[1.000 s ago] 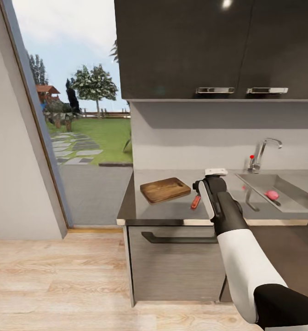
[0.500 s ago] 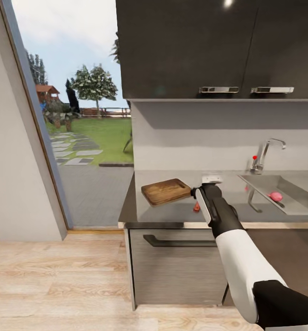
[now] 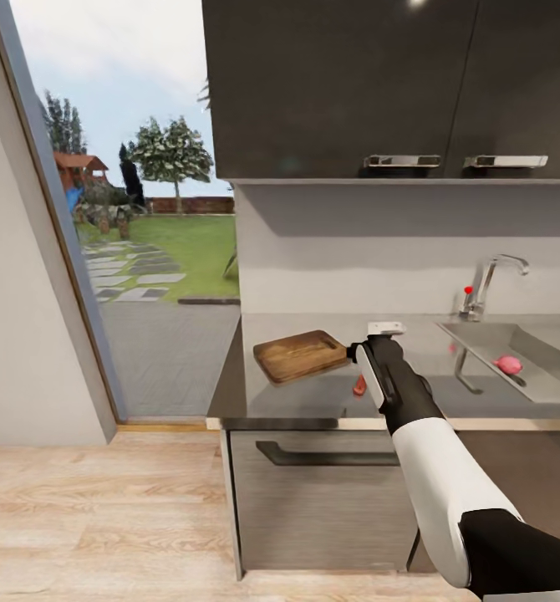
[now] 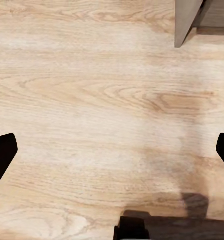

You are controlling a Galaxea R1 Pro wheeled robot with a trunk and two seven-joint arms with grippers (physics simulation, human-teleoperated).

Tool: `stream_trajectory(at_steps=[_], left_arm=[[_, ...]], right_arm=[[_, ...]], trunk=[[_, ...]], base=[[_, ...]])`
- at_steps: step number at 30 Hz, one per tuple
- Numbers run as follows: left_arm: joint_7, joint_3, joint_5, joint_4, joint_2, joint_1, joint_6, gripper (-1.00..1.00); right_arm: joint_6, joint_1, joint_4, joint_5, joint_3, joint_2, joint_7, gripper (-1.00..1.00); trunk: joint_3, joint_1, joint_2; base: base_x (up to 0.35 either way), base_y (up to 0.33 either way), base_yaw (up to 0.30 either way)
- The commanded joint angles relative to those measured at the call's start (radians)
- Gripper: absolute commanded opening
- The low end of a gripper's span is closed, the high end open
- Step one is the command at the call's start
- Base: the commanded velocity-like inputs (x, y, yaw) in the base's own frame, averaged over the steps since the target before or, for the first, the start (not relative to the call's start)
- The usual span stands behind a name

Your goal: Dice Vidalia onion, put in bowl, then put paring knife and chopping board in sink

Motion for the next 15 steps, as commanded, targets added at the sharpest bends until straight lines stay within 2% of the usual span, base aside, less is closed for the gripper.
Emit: stream_trajectory(at_steps=[1, 9, 15], left_arm=[[0.000, 0.001, 0.002, 0.001, 0.000, -0.001, -0.003, 1.00], [0.000, 0.001, 0.002, 0.001, -0.001, -0.001, -0.003, 1.00], [0.000, 0.000, 0.002, 0.002, -0.002, -0.001, -0.003, 1.00]], right_arm=[[0.005, -0.001, -0.001, -0.001, 0.002, 0.000, -0.003, 1.00], [0.005, 0.000, 0.001, -0.001, 0.003, -0.002, -0.001, 1.00], [-0.008, 0.000, 0.008, -0.001, 0.003, -0.002, -0.001, 1.00]], trunk=[[-0.001, 0.000, -0.001], [-0.001, 0.000, -0.001], [-0.001, 0.000, -0.001]], base=[[0.025, -0.009, 0.000], [-0.002, -0.002, 0.000], [-0.192, 0.000, 0.000]])
